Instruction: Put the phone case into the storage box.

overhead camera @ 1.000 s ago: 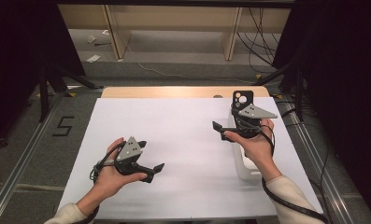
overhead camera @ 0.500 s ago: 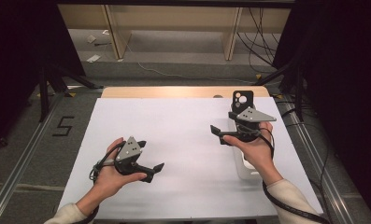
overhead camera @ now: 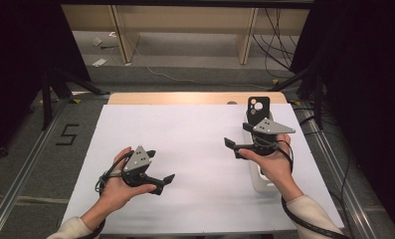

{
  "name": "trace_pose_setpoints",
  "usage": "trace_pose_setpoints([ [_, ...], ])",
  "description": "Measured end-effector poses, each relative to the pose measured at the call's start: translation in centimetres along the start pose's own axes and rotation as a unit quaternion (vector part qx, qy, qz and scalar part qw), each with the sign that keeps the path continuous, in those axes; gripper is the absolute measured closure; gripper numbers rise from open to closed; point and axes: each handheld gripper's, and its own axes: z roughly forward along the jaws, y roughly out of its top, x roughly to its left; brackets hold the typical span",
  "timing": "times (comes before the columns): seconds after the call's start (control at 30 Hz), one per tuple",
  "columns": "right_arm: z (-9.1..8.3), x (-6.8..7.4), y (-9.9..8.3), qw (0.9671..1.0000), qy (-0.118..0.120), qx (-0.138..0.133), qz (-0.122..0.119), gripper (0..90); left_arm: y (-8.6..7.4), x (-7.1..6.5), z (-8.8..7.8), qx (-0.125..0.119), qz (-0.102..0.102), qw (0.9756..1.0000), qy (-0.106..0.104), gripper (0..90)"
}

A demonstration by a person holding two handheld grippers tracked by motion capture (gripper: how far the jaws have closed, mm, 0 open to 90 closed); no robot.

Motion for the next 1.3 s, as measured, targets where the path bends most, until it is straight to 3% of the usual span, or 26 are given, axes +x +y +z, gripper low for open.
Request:
trace_pose_setpoints([
  [1.3,-2.3,0.8,-1.1,0.9995,0.029,-0.004,-0.009,13.9,0.0,0.2,-0.1,-0.001,-0.002,1.0,0.003,0.0],
])
